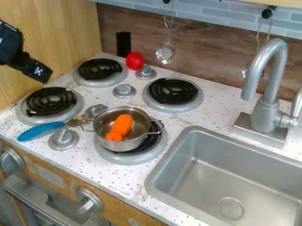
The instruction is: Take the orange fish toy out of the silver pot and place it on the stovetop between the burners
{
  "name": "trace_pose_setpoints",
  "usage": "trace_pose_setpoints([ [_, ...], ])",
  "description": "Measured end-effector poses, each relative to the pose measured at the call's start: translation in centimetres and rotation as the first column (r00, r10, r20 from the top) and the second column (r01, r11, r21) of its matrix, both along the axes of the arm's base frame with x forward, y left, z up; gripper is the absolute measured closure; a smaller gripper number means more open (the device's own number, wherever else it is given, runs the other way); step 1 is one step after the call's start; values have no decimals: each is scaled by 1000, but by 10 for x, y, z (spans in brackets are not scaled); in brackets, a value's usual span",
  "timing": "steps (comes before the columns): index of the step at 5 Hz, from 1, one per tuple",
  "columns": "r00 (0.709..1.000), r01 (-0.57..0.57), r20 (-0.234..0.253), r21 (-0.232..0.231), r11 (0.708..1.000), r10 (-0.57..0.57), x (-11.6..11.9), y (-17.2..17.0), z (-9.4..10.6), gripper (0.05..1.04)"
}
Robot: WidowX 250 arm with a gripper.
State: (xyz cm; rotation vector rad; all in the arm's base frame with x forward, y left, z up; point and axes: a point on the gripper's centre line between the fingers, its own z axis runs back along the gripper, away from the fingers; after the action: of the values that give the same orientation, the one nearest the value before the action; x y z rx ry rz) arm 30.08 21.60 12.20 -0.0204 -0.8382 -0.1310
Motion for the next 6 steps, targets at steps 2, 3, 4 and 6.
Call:
trace_pose_setpoints([
  [2, 999, 28, -38, -46, 999, -30, 3, -16, -19, 79],
  [3, 997, 50, -48, -64, 997, -53, 6, -30, -25, 79],
  [4, 996, 75, -42, -73, 994, -78, 11, -49, -21, 79],
  [6, 979, 203, -7, -93, 975, -205, 36, -122, -1, 79],
])
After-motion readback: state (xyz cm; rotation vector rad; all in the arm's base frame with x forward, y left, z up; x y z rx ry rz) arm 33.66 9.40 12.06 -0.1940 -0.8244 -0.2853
